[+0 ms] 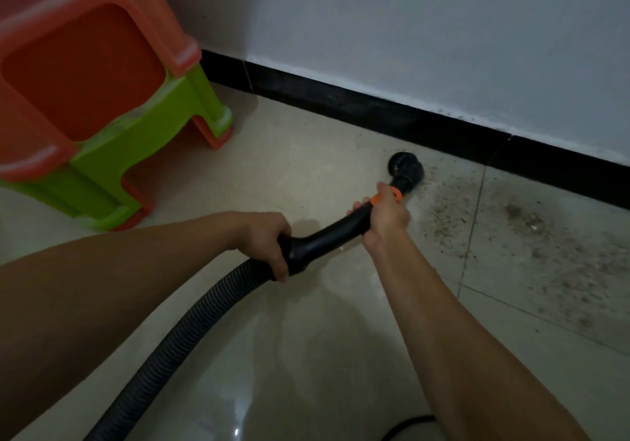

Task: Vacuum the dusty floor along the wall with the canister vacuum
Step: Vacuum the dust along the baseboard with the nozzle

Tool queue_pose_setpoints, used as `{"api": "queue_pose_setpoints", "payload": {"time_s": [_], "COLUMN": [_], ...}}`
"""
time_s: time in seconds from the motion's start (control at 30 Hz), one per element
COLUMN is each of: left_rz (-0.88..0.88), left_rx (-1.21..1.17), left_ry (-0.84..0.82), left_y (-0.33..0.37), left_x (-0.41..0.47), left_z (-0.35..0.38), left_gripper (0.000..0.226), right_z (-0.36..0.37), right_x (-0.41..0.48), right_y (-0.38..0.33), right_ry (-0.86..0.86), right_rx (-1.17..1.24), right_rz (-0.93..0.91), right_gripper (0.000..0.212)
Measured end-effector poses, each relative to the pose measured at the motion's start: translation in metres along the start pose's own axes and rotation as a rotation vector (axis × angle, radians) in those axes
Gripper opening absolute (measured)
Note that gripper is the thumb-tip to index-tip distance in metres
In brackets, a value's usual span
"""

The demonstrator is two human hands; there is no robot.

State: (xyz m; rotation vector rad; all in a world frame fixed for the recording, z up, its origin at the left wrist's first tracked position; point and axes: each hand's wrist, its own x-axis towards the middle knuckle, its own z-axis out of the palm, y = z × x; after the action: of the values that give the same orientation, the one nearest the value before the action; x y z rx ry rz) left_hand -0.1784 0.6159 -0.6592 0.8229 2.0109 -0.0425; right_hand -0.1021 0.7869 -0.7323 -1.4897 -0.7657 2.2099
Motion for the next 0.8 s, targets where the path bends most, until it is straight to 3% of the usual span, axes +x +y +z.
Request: {"api": "queue_pose_setpoints", "payload": {"time_s": [0.23, 0.5, 0.8], "left_rz": [0.075, -0.065, -0.107], "left_rx": [-0.085, -0.256, -0.362], "left_ry": [0.085, 0.171, 0.167], "left_y": [0.031, -0.029, -0.007], "left_x": [0.030, 0.011, 0.012], "left_z": [-0.010, -0.012, -0.005], "left_gripper": [0.037, 0.038, 0.049], "right_z": [0.003, 0.078, 0.070], "right_x": [0.025, 0.021, 0.028], "right_y": [-0.052, -0.020, -0.035], "right_ry": [-0.055, -0.176, -0.153], "right_rx": [-0.123, -0.242, -0.295], "right_rz": [-0.037, 0.020, 0.047], "right_gripper": [0.016, 0.014, 0.014]}}
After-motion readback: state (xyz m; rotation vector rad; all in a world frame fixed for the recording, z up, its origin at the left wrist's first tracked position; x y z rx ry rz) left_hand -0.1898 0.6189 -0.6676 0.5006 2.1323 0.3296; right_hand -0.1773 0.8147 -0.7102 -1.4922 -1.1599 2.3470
